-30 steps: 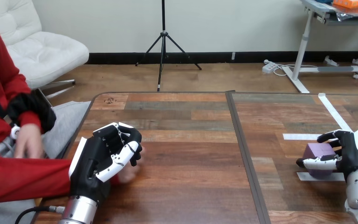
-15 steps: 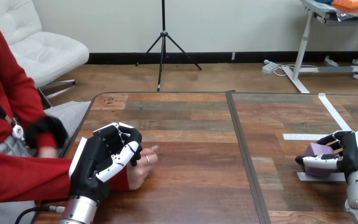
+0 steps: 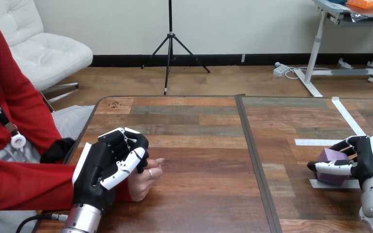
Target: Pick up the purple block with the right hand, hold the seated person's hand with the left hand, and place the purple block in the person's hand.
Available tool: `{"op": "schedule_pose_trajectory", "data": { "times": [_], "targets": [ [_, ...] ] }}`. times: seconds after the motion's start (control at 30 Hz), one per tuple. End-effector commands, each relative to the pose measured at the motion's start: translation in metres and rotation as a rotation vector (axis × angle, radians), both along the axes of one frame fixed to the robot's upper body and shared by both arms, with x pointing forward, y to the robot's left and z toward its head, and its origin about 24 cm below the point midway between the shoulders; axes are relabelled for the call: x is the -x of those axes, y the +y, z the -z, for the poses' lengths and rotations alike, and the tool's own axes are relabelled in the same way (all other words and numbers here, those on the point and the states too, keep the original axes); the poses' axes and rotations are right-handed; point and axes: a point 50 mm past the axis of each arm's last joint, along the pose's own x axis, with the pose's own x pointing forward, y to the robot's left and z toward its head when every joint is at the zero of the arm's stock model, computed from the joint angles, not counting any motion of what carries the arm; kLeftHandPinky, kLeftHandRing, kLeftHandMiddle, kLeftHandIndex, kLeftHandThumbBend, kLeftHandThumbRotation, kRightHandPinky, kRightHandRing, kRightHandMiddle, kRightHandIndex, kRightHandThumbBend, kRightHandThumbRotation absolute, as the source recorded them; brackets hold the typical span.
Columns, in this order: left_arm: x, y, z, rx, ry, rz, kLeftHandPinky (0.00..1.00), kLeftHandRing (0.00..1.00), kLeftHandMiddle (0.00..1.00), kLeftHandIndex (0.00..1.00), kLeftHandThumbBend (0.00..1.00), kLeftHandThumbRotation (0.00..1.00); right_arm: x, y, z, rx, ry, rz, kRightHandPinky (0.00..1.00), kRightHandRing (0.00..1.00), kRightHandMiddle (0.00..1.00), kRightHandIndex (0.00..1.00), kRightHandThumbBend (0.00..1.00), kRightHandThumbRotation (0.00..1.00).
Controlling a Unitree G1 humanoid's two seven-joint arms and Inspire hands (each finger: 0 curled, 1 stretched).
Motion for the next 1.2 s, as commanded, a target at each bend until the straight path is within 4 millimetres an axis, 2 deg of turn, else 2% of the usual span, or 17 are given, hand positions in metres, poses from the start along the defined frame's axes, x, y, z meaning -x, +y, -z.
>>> {"op": "schedule_pose_trajectory", "data": {
  "times": [0.0,0.77,0.97,1.1,1.17],
  "targets": [
    [-0.02,-0.002,-0.024,0.0,-0.103,0.007,0.23,0.31,0.36,0.39,0.42,0.21,-0.017,0.006,-0.018,0.005,-0.064,-0.031,0.4,0.45,0.49,0.47,0.77,0.0],
    [-0.018,0.0,-0.024,-0.022,-0.119,0.009,0.23,0.3,0.35,0.39,0.4,0.2,-0.018,0.005,-0.024,-0.045,-0.123,-0.045,0.41,0.45,0.49,0.47,0.81,0.0],
    [-0.017,0.002,-0.031,-0.085,-0.161,0.015,0.24,0.32,0.36,0.39,0.4,0.2,-0.02,0.006,-0.03,-0.047,-0.175,-0.076,0.41,0.45,0.49,0.47,0.81,0.0],
    [-0.017,0.006,-0.04,-0.208,-0.221,0.033,0.26,0.33,0.37,0.39,0.42,0.18,-0.021,0.007,-0.036,-0.046,-0.209,-0.105,0.42,0.45,0.48,0.47,0.81,0.0],
    [-0.017,0.008,-0.043,-0.256,-0.238,0.036,0.27,0.34,0.38,0.4,0.48,0.17,-0.022,0.007,-0.038,-0.041,-0.22,-0.116,0.43,0.45,0.48,0.47,0.82,0.0]
  ]
}}
